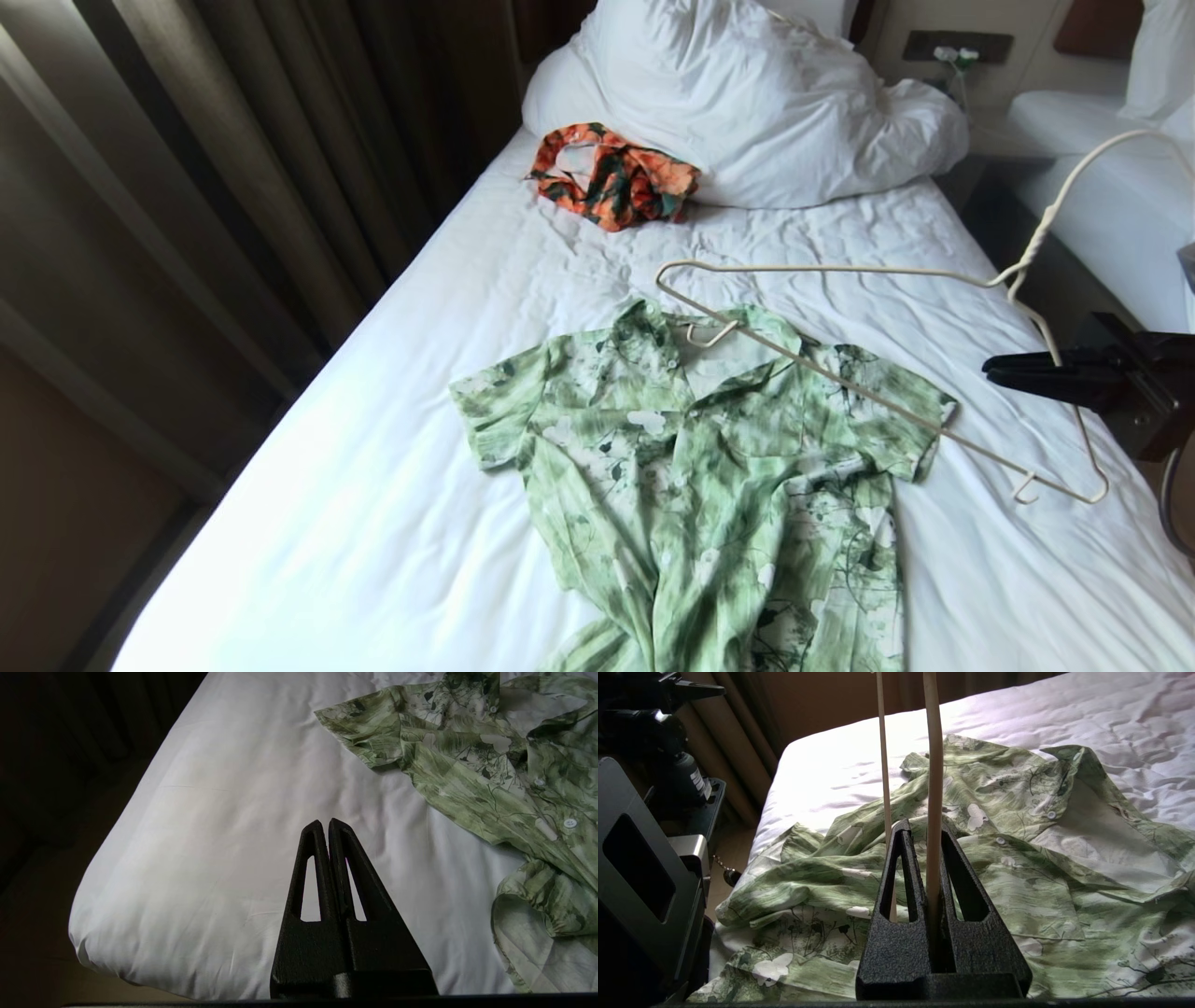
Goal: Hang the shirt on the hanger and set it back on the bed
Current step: Lift the shirt and hanger
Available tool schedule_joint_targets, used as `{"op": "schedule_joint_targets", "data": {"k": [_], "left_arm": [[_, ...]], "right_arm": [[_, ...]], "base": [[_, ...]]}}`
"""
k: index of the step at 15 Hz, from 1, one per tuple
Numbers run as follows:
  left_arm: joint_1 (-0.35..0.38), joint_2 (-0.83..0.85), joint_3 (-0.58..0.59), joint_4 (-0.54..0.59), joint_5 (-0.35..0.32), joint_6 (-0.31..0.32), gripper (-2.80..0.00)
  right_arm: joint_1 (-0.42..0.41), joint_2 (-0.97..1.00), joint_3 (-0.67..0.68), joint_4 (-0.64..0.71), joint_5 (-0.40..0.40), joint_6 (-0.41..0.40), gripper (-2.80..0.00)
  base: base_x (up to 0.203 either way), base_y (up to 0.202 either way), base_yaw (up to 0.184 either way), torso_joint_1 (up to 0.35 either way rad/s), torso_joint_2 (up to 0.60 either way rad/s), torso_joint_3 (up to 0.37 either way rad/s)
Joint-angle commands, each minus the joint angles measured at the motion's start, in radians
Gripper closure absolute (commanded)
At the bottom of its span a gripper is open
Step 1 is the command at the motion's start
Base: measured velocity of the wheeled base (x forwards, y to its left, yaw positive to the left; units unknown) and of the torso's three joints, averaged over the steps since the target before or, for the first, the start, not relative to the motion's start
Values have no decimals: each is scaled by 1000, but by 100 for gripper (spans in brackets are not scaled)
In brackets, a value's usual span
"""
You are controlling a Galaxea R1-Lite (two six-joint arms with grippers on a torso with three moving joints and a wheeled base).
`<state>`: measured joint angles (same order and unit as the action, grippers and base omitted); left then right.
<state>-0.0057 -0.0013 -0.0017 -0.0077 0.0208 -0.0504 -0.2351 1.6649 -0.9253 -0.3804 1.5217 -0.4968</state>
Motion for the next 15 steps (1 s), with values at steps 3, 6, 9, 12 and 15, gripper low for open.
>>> {"op": "schedule_joint_targets", "data": {"k": [3,6,9,12,15], "left_arm": [[0,1,0,0,1,0,0],[0,1,0,0,1,0,0],[0,1,0,0,1,0,0],[0,1,0,0,1,0,0],[0,1,0,1,4,7,0]], "right_arm": [[3,-14,65,-4,8,-5,0],[-9,32,147,-76,8,-10,0],[-14,88,216,-227,8,-6,0],[-60,97,250,-250,8,-8,0],[-96,121,260,-322,8,-6,0]], "base": [[0,0,0,0,0,0],[0,0,0,0,0,0],[0,0,0,0,0,0],[0,0,0,0,0,0],[0,0,0,0,0,0]]}}
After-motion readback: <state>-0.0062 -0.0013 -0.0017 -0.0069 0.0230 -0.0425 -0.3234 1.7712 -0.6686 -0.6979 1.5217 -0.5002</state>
